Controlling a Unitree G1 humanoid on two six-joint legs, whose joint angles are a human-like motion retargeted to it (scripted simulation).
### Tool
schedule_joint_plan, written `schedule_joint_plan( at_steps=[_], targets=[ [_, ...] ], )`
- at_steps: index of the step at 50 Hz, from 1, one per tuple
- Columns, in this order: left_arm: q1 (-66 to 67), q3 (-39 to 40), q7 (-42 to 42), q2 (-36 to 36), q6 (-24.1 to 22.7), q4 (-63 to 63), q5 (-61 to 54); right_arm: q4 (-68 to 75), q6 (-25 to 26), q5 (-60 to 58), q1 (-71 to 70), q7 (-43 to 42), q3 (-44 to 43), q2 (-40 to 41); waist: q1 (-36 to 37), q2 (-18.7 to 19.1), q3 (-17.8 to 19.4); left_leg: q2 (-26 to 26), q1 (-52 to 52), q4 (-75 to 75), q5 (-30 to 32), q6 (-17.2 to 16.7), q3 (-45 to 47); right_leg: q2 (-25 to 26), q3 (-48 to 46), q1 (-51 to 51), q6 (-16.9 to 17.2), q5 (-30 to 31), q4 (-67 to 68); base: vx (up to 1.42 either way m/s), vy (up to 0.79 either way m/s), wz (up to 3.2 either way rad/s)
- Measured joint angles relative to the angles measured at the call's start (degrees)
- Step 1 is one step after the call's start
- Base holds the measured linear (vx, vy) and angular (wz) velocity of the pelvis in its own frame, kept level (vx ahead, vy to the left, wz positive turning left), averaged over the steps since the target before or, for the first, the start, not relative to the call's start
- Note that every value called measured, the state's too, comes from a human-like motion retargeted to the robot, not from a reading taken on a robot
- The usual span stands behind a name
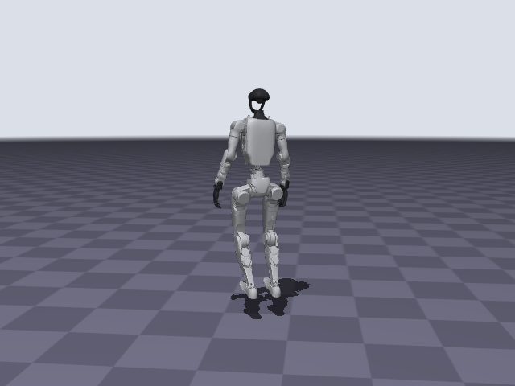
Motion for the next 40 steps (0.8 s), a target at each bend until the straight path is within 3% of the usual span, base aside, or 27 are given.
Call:
schedule_joint_plan(
  at_steps=[40],
  targets=[
    [-2.73, 3.38, 1.87, -2.55, 0.45, 1.98, -3.48, 3.18, -1.21, 4.27, 2.95, -4.18, -3.47, -0.92, 0.90, -1.76, 1.22, -2.66, 4.10, -4.04, 0.01, 1.72, -2.36, -2.40, -2.52, 2.91, 0.39, -1.42, 1.50, 0.01, 0.00, 0.01]
  ],
)
